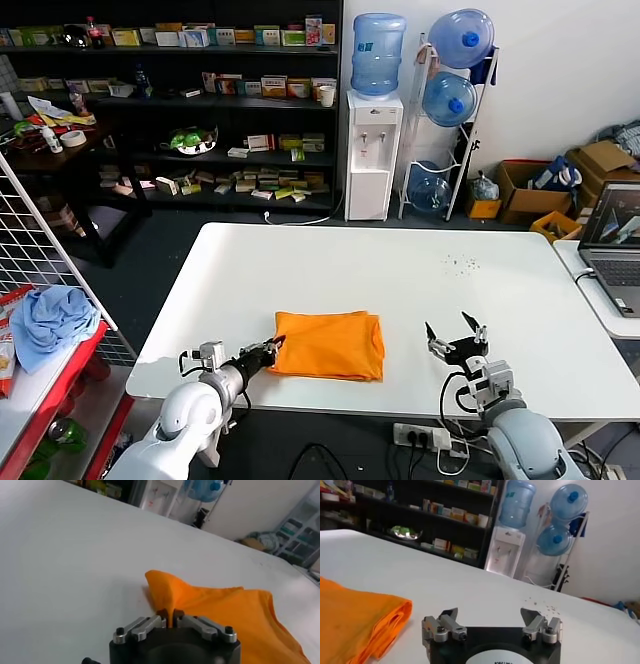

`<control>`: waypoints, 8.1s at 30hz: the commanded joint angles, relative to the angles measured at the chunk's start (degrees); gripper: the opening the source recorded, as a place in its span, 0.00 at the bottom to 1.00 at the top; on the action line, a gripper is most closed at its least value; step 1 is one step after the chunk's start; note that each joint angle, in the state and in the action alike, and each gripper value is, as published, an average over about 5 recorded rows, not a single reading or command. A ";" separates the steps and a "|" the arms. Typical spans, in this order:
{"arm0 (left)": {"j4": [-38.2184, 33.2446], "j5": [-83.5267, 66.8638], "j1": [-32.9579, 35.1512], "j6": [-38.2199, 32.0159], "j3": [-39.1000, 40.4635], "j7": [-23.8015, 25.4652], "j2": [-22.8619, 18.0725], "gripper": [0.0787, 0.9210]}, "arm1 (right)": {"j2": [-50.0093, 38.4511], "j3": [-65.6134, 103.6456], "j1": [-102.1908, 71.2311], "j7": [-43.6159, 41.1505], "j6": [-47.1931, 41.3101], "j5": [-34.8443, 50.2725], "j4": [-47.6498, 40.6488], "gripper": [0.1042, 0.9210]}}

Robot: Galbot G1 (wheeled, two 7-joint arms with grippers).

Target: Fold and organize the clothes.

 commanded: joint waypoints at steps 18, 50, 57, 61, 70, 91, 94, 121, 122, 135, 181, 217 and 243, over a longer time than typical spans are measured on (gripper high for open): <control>0.83 9.80 3.69 0.09 -17.87 -5.15 19.84 0.06 | 0.19 -2.10 2.67 -0.18 0.05 0.52 -0.59 0.88; 8.83 31.70 0.46 -9.71 -17.07 -5.06 29.22 0.06 | 1.01 -2.20 1.74 -0.52 1.70 0.16 -1.30 0.88; 8.46 32.09 -0.04 -10.25 -15.75 -5.12 29.68 0.06 | 1.26 -2.10 0.83 -0.59 1.94 -0.30 -0.97 0.88; 9.65 31.96 -0.29 -11.14 -15.98 -4.82 31.01 0.06 | 1.05 -1.99 0.16 -0.69 2.07 -0.42 -0.52 0.88; 7.36 29.29 0.96 -10.30 -16.23 -5.39 31.41 0.06 | 1.39 -2.03 -0.37 -0.59 1.88 -0.74 0.44 0.88; -12.35 8.86 1.54 -0.91 -4.87 -15.47 7.90 0.06 | 2.37 -0.99 -2.04 -0.44 1.39 -3.79 1.36 0.88; -12.23 8.75 1.24 -1.06 -2.96 -16.49 3.59 0.06 | 2.41 -0.78 -2.03 -0.44 1.36 -3.85 1.53 0.88; 17.23 24.52 -8.68 -15.31 8.02 -17.84 -30.22 0.06 | 1.87 1.33 -1.78 -0.04 1.50 -3.69 -0.73 0.88; 17.84 24.37 -8.86 -15.90 8.58 -17.84 -30.22 0.06 | 1.90 1.48 -1.69 0.08 1.40 -3.63 -0.86 0.88; 15.96 17.52 -8.19 -26.39 14.15 -11.75 -30.22 0.12 | 1.89 2.11 -1.48 0.76 0.83 -3.32 -2.18 0.88; -0.66 47.90 16.47 -43.25 -17.33 0.51 -6.30 0.88 | 13.73 12.17 0.30 -11.89 5.10 -5.78 -1.87 0.88; -3.74 46.84 16.22 -39.23 -17.41 0.78 -7.60 0.88 | 16.43 14.02 -0.51 -13.19 4.13 -6.64 0.31 0.88; -3.09 47.17 15.87 -40.17 -16.63 0.82 -8.60 0.88 | 16.71 13.41 -0.28 -13.16 4.00 -6.44 0.35 0.88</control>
